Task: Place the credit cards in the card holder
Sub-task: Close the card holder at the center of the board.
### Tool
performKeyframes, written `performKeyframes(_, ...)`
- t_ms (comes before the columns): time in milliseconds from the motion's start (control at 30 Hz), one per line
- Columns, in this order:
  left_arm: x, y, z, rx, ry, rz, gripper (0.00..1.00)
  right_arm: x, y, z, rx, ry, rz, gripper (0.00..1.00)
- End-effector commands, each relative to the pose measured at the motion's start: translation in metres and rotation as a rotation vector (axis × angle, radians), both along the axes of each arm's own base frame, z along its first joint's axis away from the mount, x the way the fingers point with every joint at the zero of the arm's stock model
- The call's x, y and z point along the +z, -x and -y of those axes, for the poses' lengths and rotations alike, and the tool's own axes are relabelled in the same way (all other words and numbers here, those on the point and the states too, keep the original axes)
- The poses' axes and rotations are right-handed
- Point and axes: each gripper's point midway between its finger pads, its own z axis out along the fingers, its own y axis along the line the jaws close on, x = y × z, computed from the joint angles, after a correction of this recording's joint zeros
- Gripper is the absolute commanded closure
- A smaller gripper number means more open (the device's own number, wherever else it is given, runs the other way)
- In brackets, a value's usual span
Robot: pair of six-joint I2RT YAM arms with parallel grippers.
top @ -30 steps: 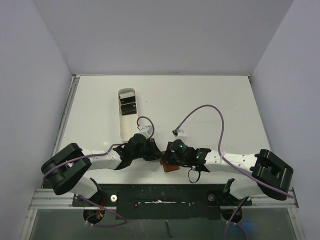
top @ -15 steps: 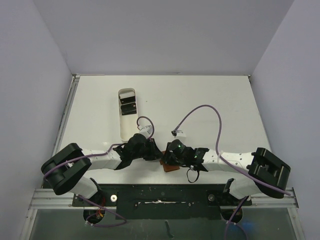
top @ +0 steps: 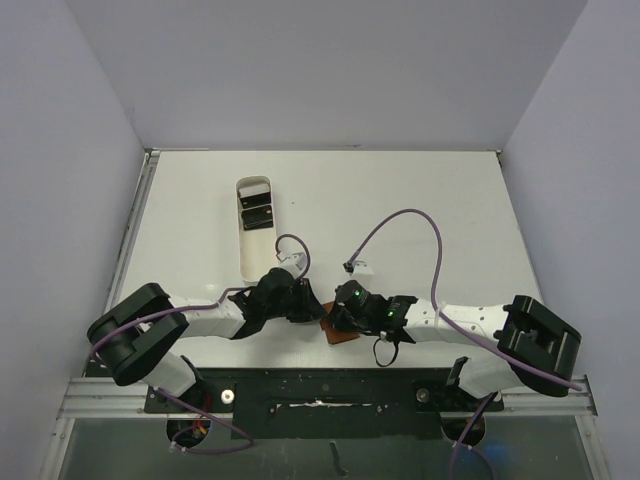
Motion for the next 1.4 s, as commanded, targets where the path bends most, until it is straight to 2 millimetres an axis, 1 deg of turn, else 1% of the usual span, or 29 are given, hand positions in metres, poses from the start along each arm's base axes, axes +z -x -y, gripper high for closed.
performKeyframes(0, 0.010, -0.010, 0.007, -0.011, 0.018, 0.053, 0.89, 0.019, -0.011, -0.005, -0.024, -0.022, 0.065, 1.00)
performKeyframes(233, 0.011, -0.011, 0.007, -0.014, 0.012, 0.058, 0.89, 0.014, -0.012, -0.001, -0.032, -0.001, 0.069, 1.00)
performKeyframes(667, 0.007, -0.011, 0.006, -0.017, -0.001, 0.053, 0.90, 0.012, -0.017, 0.006, -0.050, 0.036, 0.089, 1.00)
performKeyframes(1367, 0.003, -0.012, 0.006, -0.013, -0.013, 0.047, 0.90, -0.003, -0.010, 0.017, -0.077, 0.057, 0.045, 1.00)
